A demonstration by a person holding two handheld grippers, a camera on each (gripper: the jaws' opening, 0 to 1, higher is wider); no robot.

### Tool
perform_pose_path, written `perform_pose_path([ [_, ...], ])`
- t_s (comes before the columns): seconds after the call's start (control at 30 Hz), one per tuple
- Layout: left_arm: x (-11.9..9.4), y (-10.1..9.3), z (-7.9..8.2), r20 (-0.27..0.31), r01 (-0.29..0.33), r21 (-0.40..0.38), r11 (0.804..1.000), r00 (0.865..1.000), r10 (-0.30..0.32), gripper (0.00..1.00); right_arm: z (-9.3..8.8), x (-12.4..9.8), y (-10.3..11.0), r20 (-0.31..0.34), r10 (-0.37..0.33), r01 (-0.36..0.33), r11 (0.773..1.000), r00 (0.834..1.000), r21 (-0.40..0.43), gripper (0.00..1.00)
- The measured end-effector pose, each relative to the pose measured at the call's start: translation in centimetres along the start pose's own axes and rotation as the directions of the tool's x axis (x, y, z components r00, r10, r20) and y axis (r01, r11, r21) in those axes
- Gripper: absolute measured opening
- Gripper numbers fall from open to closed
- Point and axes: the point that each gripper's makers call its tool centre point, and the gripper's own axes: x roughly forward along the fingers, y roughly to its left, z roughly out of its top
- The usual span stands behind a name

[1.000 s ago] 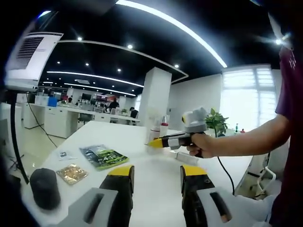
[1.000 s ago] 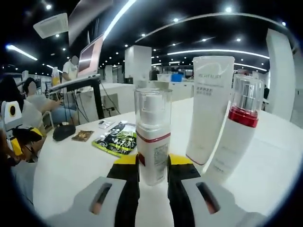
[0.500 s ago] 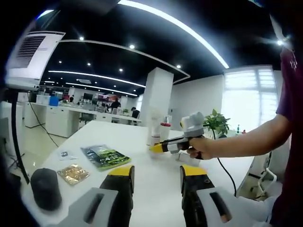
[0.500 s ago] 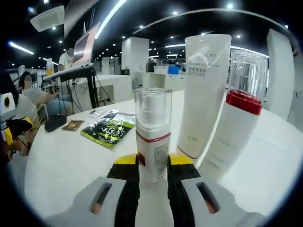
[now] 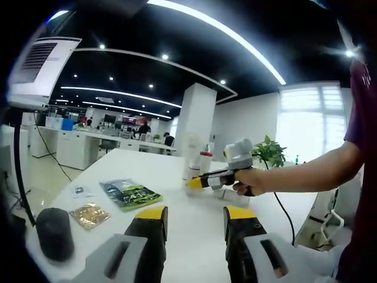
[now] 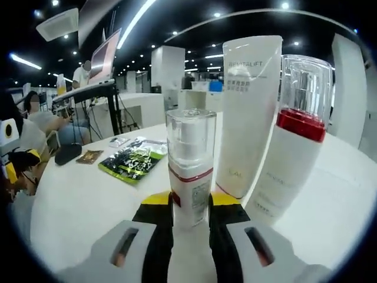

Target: Arrange the skincare products in the storage area until every visible bottle or jar stands upright without overlapping.

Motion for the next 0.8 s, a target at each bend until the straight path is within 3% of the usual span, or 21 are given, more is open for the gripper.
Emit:
perform_pose_path([
  [0.33, -0.3, 0.2, 0.3, 0.009, -0.012, -0.001, 1.000, 1.000, 0.012, 0.37, -0.8, 0.0, -0.2, -0.048, -0.020, 0.018, 0.998, 0.999, -0.053, 0.22],
  [0.43, -0.3, 0.1, 0.2, 0.006, -0.013, -0.003, 1.000, 1.000, 0.013, 0.37, -0.9, -0.2, -0.2, -0.058, -0.027, 0.024, 0.998, 0.998, -0.051, 0.26],
  [0.6, -0.2, 0.0, 0.2, 0.005, -0.007, -0.001, 1.000, 1.000, 0.007, 0.37, -0.6, -0.9, -0.7, -0.058, -0.059, 0.058, 0.998, 0.997, -0.023, 0.27],
  [0.8, 0.0, -0.2, 0.0, 0.000, -0.001, -0.001, 1.000, 1.000, 0.001, 0.37, -0.4, -1.9, -0.7, -0.058, -0.088, 0.092, 0.993, 0.994, 0.068, 0.29],
])
